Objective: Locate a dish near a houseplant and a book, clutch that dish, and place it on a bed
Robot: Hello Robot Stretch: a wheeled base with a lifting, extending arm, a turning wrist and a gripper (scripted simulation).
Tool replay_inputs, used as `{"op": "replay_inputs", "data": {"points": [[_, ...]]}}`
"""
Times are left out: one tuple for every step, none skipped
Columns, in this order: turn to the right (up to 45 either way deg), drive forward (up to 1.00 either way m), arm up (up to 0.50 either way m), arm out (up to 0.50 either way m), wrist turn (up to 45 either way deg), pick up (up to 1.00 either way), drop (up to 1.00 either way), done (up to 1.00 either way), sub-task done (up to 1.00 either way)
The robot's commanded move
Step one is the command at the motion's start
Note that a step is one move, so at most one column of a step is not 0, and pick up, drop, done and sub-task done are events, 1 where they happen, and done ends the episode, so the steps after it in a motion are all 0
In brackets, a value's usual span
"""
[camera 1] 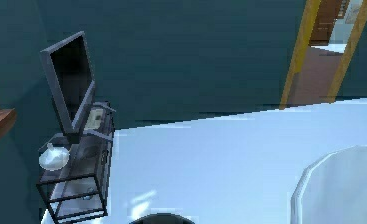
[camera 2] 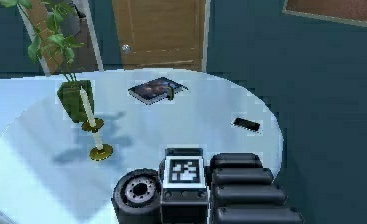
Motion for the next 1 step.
{"op": "replay_inputs", "data": {"points": [[-30.0, 0.00, 0.00, 0.00, 0.0, 0.00, 0.00, 0.00, 0.00]]}}
